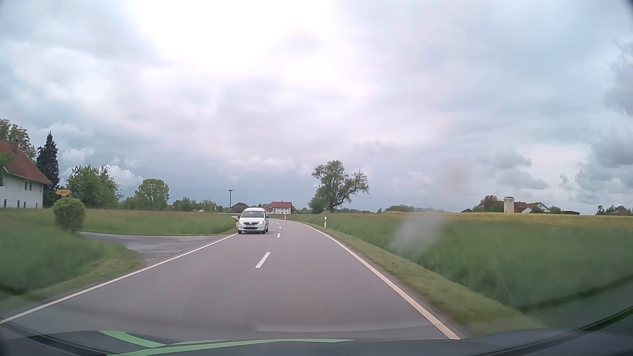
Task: Follow the waypoints while adhering to traffic rules and regulations
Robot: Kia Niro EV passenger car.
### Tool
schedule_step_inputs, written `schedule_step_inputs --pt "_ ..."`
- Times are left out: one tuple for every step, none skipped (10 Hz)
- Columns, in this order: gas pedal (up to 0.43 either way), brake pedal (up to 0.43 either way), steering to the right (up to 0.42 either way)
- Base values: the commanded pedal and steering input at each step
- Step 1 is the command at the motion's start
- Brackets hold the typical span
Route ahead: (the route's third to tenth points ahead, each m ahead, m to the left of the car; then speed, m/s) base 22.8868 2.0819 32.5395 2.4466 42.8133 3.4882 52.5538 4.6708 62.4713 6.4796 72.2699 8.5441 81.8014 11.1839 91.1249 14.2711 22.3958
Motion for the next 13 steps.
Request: schedule_step_inputs --pt "0.13 0.0 -0.013" --pt "0.13 0.0 -0.015" --pt "0.13 0.0 -0.016" --pt "0.13 0.0 -0.017" --pt "0.13 0.0 -0.017" --pt "0.13 0.0 -0.017" --pt "0.13 0.0 -0.018" --pt "0.13 0.0 -0.018" --pt "0.13 0.0 -0.018" --pt "0.13 0.0 -0.019" --pt "0.13 0.0 -0.018" --pt "0.13 0.0 -0.019" --pt "0.13 0.0 -0.019"
